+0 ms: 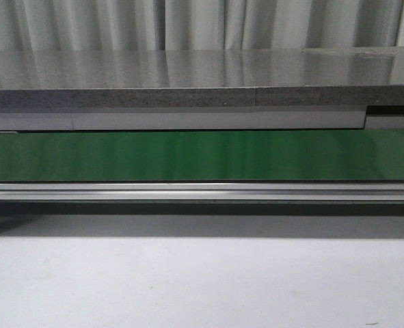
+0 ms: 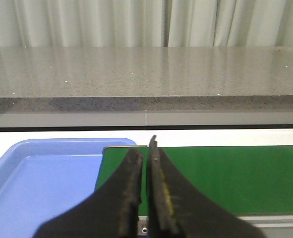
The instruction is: Move button from left to right
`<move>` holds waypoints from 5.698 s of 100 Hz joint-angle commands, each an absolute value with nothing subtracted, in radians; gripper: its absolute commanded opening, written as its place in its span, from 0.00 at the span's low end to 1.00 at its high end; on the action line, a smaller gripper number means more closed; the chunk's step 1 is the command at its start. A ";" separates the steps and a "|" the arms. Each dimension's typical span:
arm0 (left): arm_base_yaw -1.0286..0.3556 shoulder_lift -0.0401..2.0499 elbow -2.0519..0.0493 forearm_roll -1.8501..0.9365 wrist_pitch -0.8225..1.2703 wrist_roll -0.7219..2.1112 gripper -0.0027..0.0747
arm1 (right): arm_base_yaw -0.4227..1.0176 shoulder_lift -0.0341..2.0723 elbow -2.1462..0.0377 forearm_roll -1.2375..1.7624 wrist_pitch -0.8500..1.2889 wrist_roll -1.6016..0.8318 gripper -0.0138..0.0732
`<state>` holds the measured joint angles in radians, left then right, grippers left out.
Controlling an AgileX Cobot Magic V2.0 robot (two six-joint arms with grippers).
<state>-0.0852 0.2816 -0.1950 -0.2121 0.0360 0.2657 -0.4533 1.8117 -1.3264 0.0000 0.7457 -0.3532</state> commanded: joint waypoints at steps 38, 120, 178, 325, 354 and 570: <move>-0.095 0.287 -0.223 -0.221 -0.043 0.266 0.04 | -0.476 1.860 -1.357 0.006 0.709 -0.367 0.46; -0.095 0.287 -0.223 -0.221 -0.043 0.266 0.04 | -0.499 1.852 -1.357 0.025 0.712 -0.341 0.71; -0.095 0.287 -0.223 -0.221 -0.043 0.266 0.04 | -0.356 1.610 -1.356 0.156 0.589 -0.316 0.71; -0.095 0.287 -0.223 -0.221 -0.043 0.266 0.04 | 0.107 0.259 -0.404 0.214 0.294 -0.315 0.71; -0.095 0.287 -0.223 -0.221 -0.043 0.266 0.04 | 0.107 0.260 -0.404 0.214 0.323 -0.315 0.52; -0.095 0.287 -0.223 -0.221 -0.043 0.266 0.04 | -0.005 -0.026 -0.047 -0.078 0.124 0.018 0.08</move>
<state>-0.0852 0.2816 -0.1950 -0.2121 0.0360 0.2657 0.0027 -0.0095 -0.0426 -0.0793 0.2189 0.0178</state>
